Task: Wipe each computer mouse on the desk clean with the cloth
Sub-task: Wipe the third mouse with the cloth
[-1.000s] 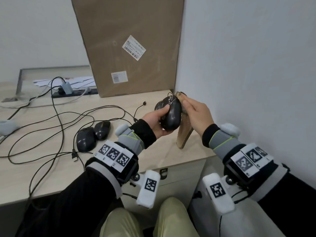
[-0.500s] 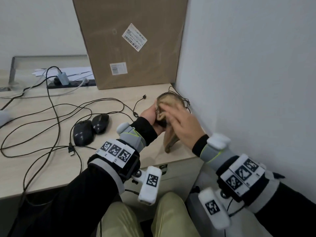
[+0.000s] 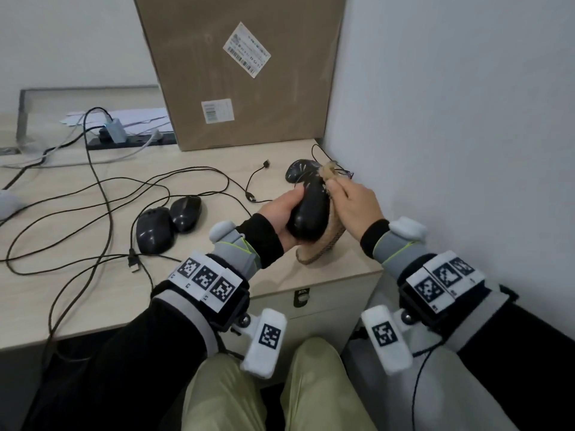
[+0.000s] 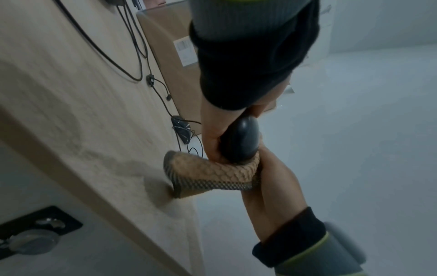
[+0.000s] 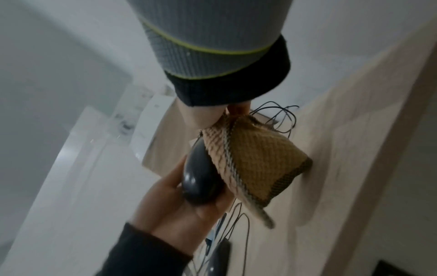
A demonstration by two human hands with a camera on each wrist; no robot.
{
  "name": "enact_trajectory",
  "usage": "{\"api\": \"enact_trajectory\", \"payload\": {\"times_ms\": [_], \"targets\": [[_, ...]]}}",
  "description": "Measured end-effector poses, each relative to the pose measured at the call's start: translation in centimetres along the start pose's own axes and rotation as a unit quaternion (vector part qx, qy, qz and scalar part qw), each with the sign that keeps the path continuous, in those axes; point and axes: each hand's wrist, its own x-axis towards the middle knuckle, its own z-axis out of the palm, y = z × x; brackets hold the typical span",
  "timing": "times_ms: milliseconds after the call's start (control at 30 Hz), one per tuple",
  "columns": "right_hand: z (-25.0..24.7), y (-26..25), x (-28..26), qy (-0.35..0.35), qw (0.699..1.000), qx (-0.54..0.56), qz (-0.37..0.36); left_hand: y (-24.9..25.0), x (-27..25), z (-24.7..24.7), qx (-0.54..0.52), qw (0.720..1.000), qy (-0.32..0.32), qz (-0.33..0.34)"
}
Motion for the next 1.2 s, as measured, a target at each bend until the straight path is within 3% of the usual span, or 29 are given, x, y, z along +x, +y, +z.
{"api": "enact_trajectory", "payload": {"times_ms": [100, 200, 333, 500, 667, 800, 967, 1100, 1200], "targets": [[-0.7, 0.8, 0.9, 0.023, 0.990, 0.117, 0.071, 0.7, -0.5, 0.0, -0.027, 0.999, -0.026, 0.016], [-1.3, 1.2, 1.3, 0.091, 0.955, 0.251, 0.130, 1.7, -0.8, -0.1, -0.038, 0.998, -0.031, 0.035], [-2.0, -0.3, 0.6, 0.129, 0.949, 0.276, 0.080, 1.6, -0.8, 0.1, -0.038, 0.998, -0.038, 0.036], [-0.6, -0.4, -0.5, 0.104, 0.989, 0.096, -0.048, 1.2, -0.6, 0.9, -0.046, 0.998, -0.038, 0.033], [0.6, -0.5, -2.2, 0.090, 0.988, -0.007, -0.127, 0.6, -0.3, 1.0, -0.043, 0.998, -0.021, 0.033], [-0.2, -0.7, -0.8, 0.052, 0.995, -0.047, -0.076, 0.2, -0.2, 0.9, -0.014, 1.000, -0.007, 0.026], [0.4, -1.8, -2.2, 0.019, 0.988, -0.092, -0.121, 0.4, -0.1, 0.8, 0.006, 0.999, -0.006, 0.040], [-0.4, -1.9, 0.1, 0.016, 0.996, -0.084, -0.026, -0.1, -0.2, 1.0, -0.003, 0.999, -0.003, 0.036], [0.0, -2.4, -2.1, -0.027, 0.991, -0.092, -0.092, -0.1, -0.2, 0.6, -0.013, 0.999, -0.004, 0.039]]}}
